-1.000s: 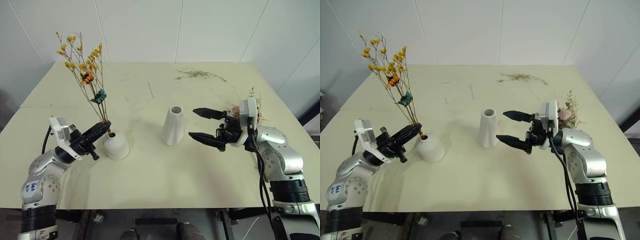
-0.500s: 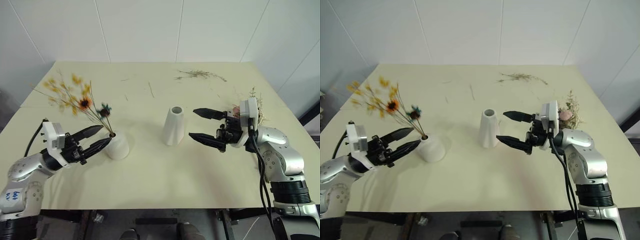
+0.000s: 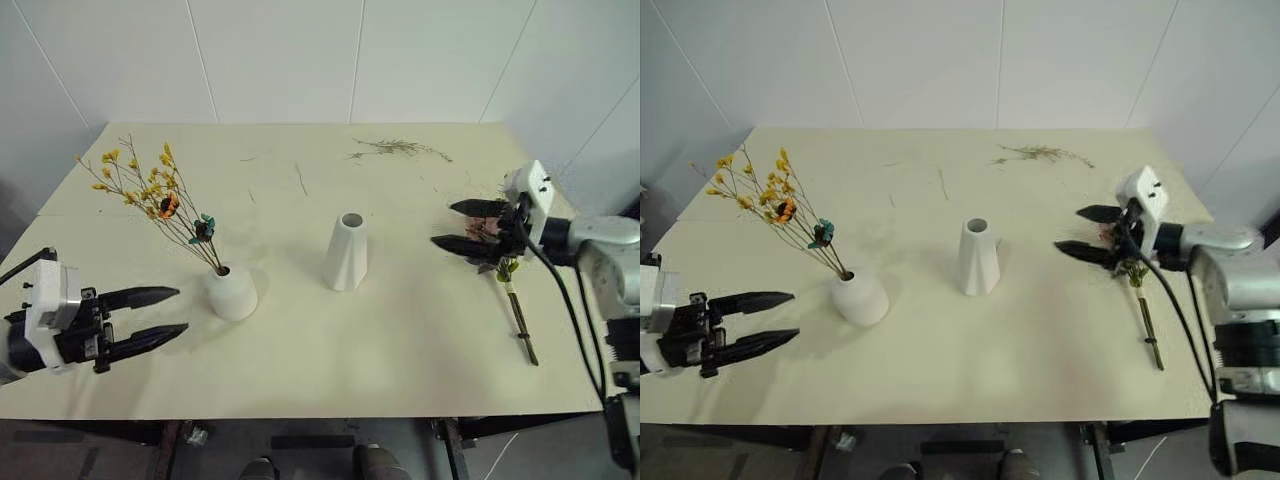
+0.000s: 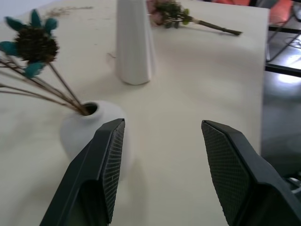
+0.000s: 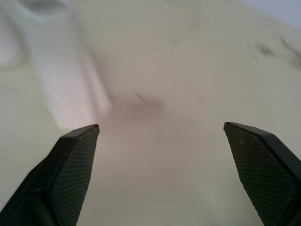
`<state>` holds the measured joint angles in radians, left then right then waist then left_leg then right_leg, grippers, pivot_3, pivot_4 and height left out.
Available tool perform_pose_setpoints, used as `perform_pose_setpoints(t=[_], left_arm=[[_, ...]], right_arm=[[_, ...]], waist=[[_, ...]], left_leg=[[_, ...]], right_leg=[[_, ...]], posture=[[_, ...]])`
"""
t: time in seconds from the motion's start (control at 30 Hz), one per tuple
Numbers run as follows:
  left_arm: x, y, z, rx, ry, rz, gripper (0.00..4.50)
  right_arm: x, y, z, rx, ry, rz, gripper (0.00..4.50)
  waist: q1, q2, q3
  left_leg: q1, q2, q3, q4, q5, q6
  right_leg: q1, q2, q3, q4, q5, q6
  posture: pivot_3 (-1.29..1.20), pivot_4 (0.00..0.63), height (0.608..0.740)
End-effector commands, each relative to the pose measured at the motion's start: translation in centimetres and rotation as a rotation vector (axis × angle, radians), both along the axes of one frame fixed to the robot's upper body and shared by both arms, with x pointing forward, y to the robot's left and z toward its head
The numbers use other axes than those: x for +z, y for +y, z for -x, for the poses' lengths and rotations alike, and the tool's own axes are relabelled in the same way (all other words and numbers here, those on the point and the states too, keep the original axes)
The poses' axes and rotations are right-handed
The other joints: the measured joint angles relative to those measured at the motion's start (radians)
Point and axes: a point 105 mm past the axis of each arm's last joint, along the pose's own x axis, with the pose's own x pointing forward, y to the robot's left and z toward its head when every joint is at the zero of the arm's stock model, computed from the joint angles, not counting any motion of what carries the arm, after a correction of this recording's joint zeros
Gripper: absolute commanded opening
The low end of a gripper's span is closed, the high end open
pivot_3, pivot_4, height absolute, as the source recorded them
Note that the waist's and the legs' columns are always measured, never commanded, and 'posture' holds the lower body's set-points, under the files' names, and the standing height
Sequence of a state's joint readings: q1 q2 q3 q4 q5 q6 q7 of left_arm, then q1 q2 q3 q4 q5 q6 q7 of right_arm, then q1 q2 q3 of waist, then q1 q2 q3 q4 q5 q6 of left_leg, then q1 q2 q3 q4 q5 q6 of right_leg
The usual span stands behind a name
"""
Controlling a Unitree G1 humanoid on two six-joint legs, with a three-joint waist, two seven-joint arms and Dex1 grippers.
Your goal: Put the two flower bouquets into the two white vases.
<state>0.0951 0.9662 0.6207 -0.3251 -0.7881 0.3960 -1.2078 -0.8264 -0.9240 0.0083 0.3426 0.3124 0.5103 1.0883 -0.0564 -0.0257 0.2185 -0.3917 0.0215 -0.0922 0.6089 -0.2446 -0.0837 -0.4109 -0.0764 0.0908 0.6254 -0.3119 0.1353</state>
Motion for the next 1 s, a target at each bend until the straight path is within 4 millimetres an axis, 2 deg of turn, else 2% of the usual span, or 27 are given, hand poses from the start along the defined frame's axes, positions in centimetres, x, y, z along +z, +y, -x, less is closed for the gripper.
perform_pose_setpoints(t=[0.03, 0.13, 0.23, 0.3, 0.5, 0.7, 0.87, 0.93, 1.0], left_arm=[[2.0, -1.2, 0.8, -0.072, -0.047, 0.013, 2.77], [3.4, -2.2, 0.8, -0.119, -0.085, 0.064, 2.77], [4.6, -3.0, 0.8, -0.144, -0.100, 0.114, 2.77], [5.2, -2.8, 0.9, -0.148, -0.101, 0.130, 2.77], [5.6, -2.6, 0.7, -0.136, -0.093, 0.140, 2.77], [5.4, -1.8, 0.6, -0.134, -0.088, 0.118, 2.77], [7.1, -1.7, -0.1, -0.120, -0.195, 0.149, 2.77], [8.5, -1.9, -0.2, -0.117, -0.239, 0.236, 2.77], [8.9, -2.1, -0.2, -0.114, -0.255, 0.267, 2.77]], right_arm=[[0.1, -2.7, -0.6, -0.156, 0.079, 0.107, 4.50], [-0.7, -5.9, -0.7, -0.345, 0.227, 0.205, 4.50], [-1.0, -7.0, -0.1, -0.415, 0.346, 0.229, 4.50], [-1.2, -7.2, 0.4, -0.423, 0.399, 0.287, 4.50], [-1.4, -7.3, 0.9, -0.439, 0.478, 0.308, 4.50], [-3.6, -6.1, 0.8, -0.449, 0.585, 0.275, 4.50], [-4.8, -6.5, 0.4, -0.485, 0.613, 0.286, 4.50], [-5.8, -6.6, 0.1, -0.511, 0.636, 0.256, 4.50], [-6.5, -6.7, 0.0, -0.522, 0.652, 0.249, 4.50]], waist=[[0.000, 0.000, 0.000], [-0.001, 0.001, 0.001], [-0.001, 0.001, 0.001], [-0.002, 0.001, 0.001], [-0.010, 0.001, 0.001], [-0.011, 0.001, 0.001], [-0.010, 0.001, 0.001], [-0.008, 0.001, 0.001], [-0.006, 0.001, 0.001]], left_leg=[[0.000, 0.000, 0.000, 0.000, 0.000, 0.000], [0.000, 0.000, 0.002, 0.000, 0.000, 0.000], [-0.001, 0.000, 0.003, 0.001, -0.001, 0.001], [-0.001, 0.000, 0.004, 0.001, -0.002, 0.002], [-0.001, 0.000, 0.006, 0.001, -0.005, 0.002], [-0.001, 0.000, 0.006, 0.002, -0.006, 0.002], [-0.001, 0.000, 0.007, 0.003, -0.006, 0.002], [-0.001, 0.000, 0.007, 0.004, -0.006, 0.002], [-0.001, 0.000, 0.007, 0.004, -0.006, 0.002]], right_leg=[[0.000, 0.000, 0.000, -0.001, 0.000, 0.000], [-0.001, 0.000, 0.002, -0.001, 0.000, 0.001], [-0.001, 0.000, 0.003, -0.001, 0.001, 0.002], [-0.001, 0.000, 0.003, -0.001, 0.005, 0.010], [-0.002, 0.000, 0.003, -0.001, 0.004, 0.011], [-0.002, 0.000, 0.004, 0.000, 0.004, 0.011], [-0.002, 0.000, 0.004, 0.001, 0.005, 0.012], [-0.002, 0.000, 0.004, 0.001, 0.005, 0.012], [-0.002, 0.000, 0.004, 0.001, 0.005, 0.013]], posture=[[0.00, 0.150, 0.740], [0.00, 0.150, 0.740], [0.00, 0.150, 0.740], [0.00, 0.150, 0.740], [0.00, 0.150, 0.740], [0.00, 0.150, 0.740], [0.00, 0.150, 0.740], [0.00, 0.150, 0.740], [0.00, 0.150, 0.740]])
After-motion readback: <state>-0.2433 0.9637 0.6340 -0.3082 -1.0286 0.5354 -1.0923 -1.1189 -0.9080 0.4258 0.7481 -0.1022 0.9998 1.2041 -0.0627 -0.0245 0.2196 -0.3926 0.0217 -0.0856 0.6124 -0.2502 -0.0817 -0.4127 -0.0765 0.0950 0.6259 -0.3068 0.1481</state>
